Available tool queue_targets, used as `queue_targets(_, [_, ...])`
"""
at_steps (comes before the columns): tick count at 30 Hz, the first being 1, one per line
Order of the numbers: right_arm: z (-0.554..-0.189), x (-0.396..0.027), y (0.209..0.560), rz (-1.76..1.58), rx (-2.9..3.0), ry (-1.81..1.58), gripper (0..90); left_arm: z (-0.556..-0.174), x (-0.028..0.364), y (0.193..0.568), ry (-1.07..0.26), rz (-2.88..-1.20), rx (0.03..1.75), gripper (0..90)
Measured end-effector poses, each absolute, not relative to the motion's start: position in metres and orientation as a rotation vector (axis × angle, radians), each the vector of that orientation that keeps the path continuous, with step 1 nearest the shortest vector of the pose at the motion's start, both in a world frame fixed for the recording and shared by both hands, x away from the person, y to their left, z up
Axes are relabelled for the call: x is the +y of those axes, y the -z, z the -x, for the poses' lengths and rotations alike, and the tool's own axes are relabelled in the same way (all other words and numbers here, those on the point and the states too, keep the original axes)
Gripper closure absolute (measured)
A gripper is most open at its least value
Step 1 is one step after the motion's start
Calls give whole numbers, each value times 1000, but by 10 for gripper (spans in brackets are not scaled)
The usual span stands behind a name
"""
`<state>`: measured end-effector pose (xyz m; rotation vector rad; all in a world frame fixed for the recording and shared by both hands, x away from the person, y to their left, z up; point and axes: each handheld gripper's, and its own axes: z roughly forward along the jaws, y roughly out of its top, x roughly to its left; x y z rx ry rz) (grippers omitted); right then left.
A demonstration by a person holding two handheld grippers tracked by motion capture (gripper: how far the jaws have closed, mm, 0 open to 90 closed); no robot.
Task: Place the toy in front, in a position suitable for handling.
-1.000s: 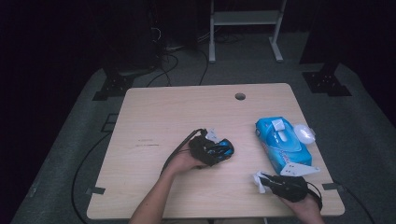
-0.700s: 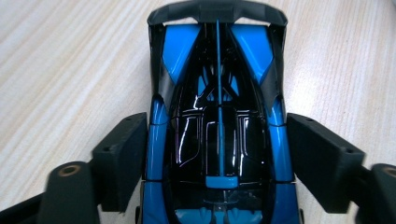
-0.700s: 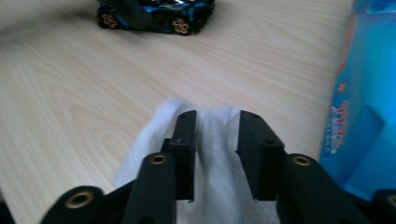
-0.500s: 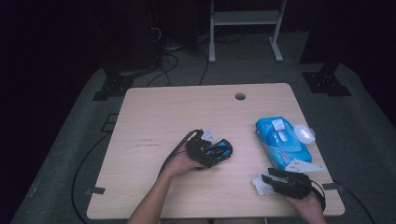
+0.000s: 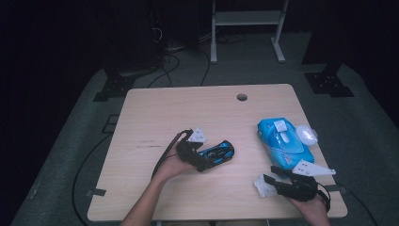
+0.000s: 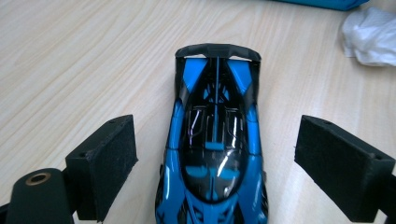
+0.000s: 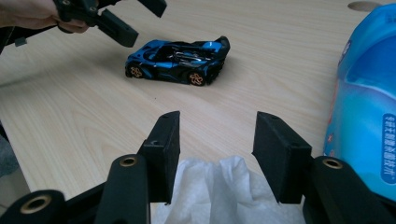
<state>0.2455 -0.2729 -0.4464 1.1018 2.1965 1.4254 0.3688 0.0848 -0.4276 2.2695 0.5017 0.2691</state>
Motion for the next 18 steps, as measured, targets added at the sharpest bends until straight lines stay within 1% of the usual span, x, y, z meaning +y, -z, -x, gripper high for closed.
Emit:
queue_targets(9, [-246,-272,445,-1095,2201,-1436,476,-354,103,420,-300,-2240,499,118])
queue_targets(18, [-246,-273,443,-1099,2189,-1449,444,-340,119,422,-317,-2208,521,103])
